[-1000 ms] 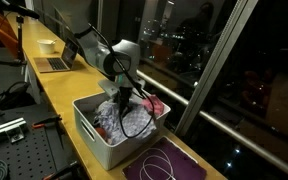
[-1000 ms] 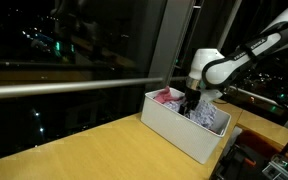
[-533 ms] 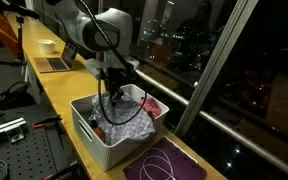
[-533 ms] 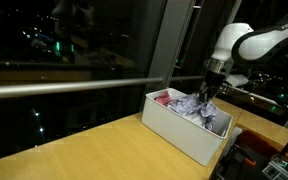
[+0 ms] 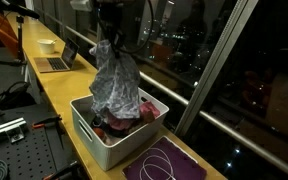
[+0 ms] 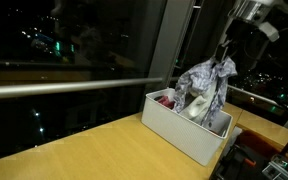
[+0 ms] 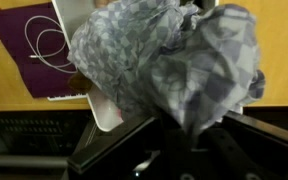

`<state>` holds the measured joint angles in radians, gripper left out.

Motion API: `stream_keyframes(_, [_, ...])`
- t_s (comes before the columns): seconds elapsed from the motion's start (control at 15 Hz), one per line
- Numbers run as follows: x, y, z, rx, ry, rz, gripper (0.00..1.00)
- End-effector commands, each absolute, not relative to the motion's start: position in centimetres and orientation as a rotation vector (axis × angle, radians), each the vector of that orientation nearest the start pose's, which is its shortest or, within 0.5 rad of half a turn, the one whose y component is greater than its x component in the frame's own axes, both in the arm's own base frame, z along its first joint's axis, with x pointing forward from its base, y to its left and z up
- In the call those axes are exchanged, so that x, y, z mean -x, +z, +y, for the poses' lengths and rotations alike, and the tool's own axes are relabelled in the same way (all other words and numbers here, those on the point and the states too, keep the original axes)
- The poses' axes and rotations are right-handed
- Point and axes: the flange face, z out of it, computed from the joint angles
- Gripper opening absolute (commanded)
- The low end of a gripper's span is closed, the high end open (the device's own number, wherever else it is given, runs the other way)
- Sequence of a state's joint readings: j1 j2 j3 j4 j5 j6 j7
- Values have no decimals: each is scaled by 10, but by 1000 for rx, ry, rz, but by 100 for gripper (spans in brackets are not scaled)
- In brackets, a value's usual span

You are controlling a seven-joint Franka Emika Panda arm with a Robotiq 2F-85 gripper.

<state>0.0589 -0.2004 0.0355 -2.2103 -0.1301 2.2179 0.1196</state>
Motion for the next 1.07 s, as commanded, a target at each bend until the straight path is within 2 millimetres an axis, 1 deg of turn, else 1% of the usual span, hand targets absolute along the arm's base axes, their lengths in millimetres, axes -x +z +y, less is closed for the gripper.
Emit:
stream_keyframes(0.0, [-502,561,102,3239,-482,-225,3])
stream_keyframes(0.13, [-499,598,145,3240,-559,-345,3])
stream_keyframes(0.27, [-495,628,191,3230,-608,-461,3])
stream_keyframes(0.33, [-491,641,213,3225,-622,-510,3])
stream_keyframes(0.4, [-489,649,237,3222,-630,-562,3])
stream_keyframes(0.47, [-486,660,258,3214,-636,-607,3])
stream_keyframes(0.6, [-480,669,301,3208,-634,-690,3])
stream_keyframes(0.73, [-477,667,340,3200,-595,-748,3])
stream_keyframes(0.87, [-478,656,376,3199,-536,-793,3])
stream_keyframes(0.93, [-481,644,394,3203,-500,-810,3])
stream_keyframes(1.0, [-481,636,409,3202,-462,-831,3])
